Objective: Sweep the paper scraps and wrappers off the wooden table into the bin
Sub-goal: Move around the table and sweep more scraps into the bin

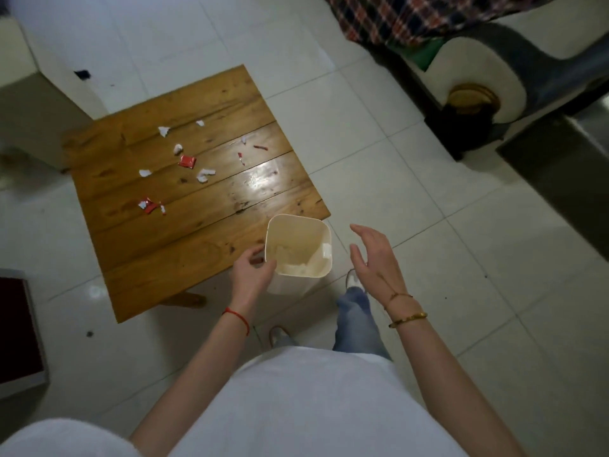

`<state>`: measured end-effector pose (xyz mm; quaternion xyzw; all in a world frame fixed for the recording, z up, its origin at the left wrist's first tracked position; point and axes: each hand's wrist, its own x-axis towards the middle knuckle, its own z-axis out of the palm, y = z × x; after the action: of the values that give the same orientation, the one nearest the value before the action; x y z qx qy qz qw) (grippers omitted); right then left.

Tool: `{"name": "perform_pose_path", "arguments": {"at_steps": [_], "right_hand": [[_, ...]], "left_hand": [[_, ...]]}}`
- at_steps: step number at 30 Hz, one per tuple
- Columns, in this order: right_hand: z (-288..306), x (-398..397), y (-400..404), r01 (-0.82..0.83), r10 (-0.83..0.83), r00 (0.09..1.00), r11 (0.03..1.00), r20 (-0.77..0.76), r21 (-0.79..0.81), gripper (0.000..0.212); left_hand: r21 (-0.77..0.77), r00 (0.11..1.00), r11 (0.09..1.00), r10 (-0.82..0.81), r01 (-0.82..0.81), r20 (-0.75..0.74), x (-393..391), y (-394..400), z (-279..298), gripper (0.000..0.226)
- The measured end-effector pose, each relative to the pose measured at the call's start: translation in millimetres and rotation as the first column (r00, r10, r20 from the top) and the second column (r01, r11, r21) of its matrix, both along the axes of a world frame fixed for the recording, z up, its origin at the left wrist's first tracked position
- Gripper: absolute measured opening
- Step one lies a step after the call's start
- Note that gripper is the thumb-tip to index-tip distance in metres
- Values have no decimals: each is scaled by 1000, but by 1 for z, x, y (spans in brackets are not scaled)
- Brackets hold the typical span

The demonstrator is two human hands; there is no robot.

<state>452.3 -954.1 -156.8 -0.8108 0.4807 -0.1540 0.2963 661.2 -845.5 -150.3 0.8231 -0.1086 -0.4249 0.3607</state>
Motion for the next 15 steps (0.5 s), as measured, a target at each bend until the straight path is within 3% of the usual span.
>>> {"name": "perform_pose_path", "arguments": {"at_steps": [15], "right_hand": [[41,-115,-211,-30,30,999,999,20,26,39]], "left_hand": [[-106,999,994,29,-33,-38,-108,-214,19,42]]}}
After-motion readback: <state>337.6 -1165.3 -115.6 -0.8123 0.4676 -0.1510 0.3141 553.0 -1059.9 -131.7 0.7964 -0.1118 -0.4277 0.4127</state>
